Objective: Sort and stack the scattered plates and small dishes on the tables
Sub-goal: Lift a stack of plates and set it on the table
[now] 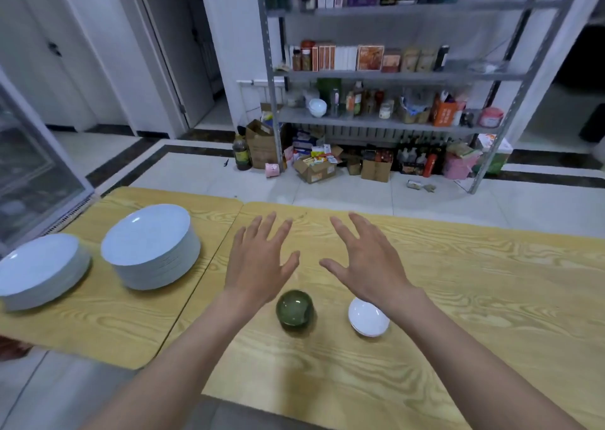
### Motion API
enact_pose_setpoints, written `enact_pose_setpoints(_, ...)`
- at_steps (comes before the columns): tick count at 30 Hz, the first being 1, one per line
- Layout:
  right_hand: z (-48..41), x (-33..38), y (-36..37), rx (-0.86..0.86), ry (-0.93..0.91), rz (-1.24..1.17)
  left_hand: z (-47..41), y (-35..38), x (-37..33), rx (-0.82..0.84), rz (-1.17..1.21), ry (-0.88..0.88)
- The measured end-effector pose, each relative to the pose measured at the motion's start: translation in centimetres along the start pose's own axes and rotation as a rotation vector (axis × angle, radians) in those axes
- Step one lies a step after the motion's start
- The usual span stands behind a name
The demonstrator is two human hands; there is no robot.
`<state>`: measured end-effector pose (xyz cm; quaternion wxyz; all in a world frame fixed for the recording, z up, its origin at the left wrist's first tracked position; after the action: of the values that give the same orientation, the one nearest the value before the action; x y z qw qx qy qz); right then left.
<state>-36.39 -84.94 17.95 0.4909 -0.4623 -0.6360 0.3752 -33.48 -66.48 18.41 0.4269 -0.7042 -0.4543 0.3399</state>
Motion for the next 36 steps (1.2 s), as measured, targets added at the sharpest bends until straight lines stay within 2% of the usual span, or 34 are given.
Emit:
enact_pose_setpoints(8,-1.7,9.3,-0.9,-0.069,-0.049,0.022,2.3,-7.3,9.7,-0.109,-0.025,-0.121)
enact_pose_setpoints(19,-2.5,24.2,2.9,-0.105,-0.117,-0.038,8.7,-11.5,23.1,-0.171,0.018,-0.205)
enact_pose_setpoints(29,-5.9,30.3,9.6,0.038,-0.138,-0.211,9.5,-8.1,31.4,-0.161,0.123,-0.304)
enact_pose_setpoints(36,-12.4,30.5,17.1,0.144,-0.015,-0.497,6.5,-1.9,38.7,-0.084,0.399,-0.536)
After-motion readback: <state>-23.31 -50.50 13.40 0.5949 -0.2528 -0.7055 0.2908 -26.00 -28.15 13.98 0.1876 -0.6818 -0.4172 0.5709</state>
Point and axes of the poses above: each hand's wrist, its own z-axis away from the middle knuckle, its own y-axis out of the palm, x = y × z, the point moved 6 cm from there along -z, towards the middle knuckle, and after that the axes turned 6 degrees about -x, right-handed, at the moved point
